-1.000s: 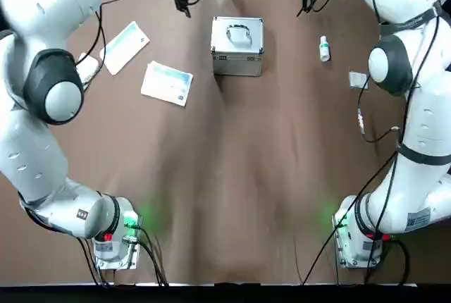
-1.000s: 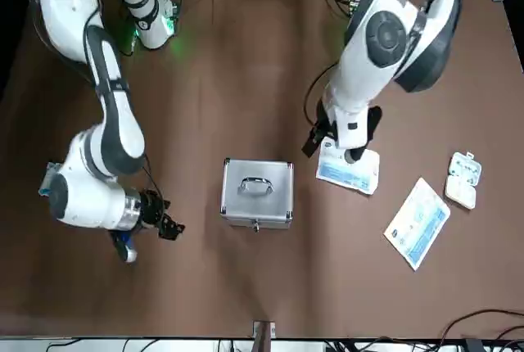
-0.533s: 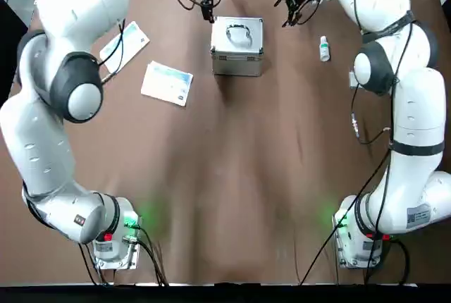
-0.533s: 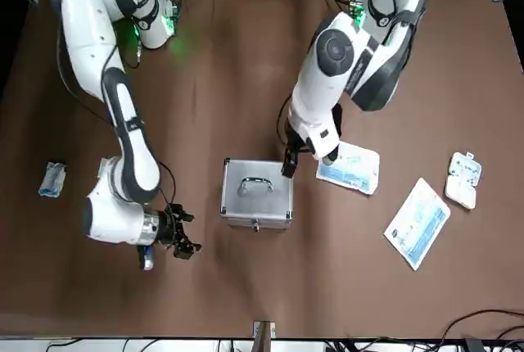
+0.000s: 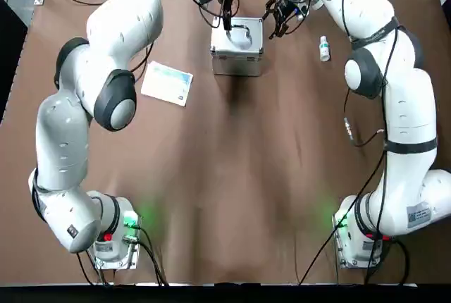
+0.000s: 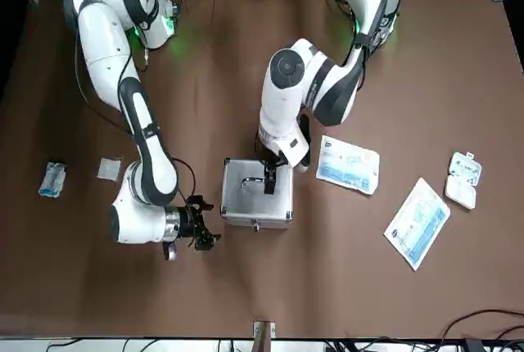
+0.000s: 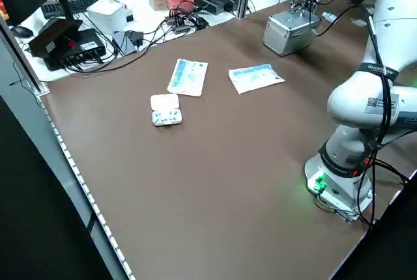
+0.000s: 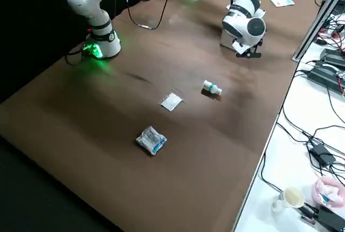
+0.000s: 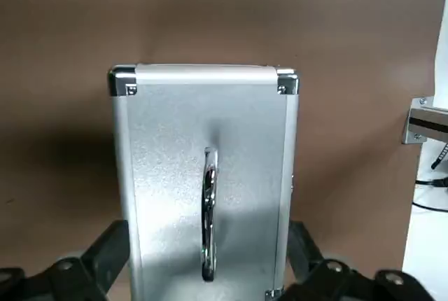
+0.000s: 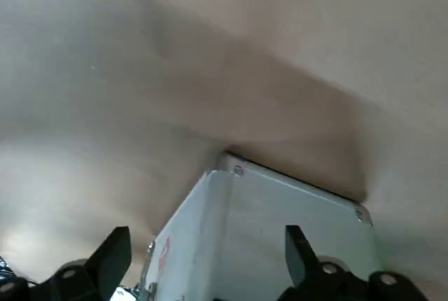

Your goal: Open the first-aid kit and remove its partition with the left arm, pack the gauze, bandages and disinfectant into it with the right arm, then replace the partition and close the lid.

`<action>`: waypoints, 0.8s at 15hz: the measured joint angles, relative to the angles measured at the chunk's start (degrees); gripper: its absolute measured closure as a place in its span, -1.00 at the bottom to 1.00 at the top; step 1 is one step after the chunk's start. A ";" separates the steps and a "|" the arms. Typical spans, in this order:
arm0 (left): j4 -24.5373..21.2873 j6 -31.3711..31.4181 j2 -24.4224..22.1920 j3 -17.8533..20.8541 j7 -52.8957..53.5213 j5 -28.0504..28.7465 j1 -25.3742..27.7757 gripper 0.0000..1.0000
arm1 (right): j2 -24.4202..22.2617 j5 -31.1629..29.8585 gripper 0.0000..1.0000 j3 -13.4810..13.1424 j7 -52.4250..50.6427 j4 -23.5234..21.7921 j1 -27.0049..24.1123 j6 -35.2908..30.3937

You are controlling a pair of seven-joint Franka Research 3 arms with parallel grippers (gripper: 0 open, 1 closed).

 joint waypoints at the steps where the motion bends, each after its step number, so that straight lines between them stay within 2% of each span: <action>1: 0.11 0.03 0.13 0.09 0.02 0.00 0.13 -1.00 | 0.03 0.04 -0.95 0.11 0.07 0.00 0.00 -0.58; 12: 0.39 0.62 3.01 -0.91 3.07 0.00 0.26 -1.00 | 1.76 0.69 -0.88 1.18 0.14 0.01 1.26 -2.17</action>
